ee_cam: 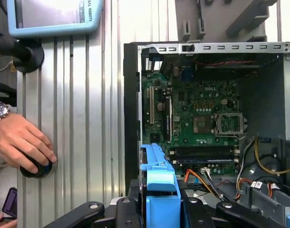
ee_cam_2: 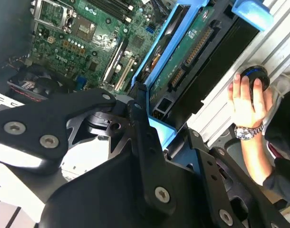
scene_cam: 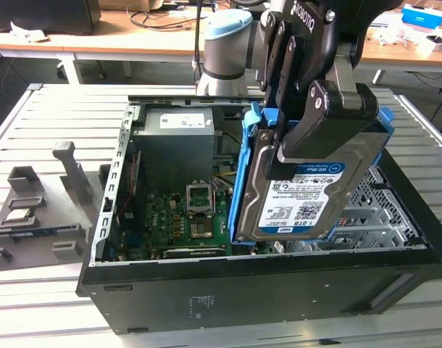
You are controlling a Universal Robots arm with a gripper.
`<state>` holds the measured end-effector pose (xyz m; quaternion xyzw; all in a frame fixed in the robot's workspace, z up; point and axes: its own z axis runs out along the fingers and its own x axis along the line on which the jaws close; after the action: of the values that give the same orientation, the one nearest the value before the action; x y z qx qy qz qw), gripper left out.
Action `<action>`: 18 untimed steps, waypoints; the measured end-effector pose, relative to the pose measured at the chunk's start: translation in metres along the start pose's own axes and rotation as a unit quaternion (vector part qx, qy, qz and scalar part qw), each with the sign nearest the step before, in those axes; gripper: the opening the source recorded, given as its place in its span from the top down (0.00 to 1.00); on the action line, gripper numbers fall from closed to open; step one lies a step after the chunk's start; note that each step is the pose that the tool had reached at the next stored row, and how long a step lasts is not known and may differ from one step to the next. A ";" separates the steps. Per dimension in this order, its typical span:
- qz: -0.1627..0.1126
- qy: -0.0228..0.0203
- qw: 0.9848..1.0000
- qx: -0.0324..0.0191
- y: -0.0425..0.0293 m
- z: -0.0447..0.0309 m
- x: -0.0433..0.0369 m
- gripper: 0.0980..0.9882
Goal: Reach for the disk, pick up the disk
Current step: 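Pick up the disk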
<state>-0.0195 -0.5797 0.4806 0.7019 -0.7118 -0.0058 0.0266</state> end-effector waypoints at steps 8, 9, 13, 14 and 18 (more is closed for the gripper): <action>0.000 0.000 1.000 -0.005 -0.0166 0.0103 -0.0103 0.70; 0.000 0.000 1.000 -0.006 -0.0193 0.0117 -0.0115 0.70; 0.000 0.000 1.000 -0.008 -0.0299 0.0154 -0.0180 0.70; 0.000 0.000 1.000 -0.009 -0.0325 0.0163 -0.0197 0.70; 0.000 0.000 1.000 -0.011 -0.0422 0.0198 -0.0280 0.70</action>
<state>0.0221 -0.5529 0.4581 0.7015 -0.7117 -0.0132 0.0342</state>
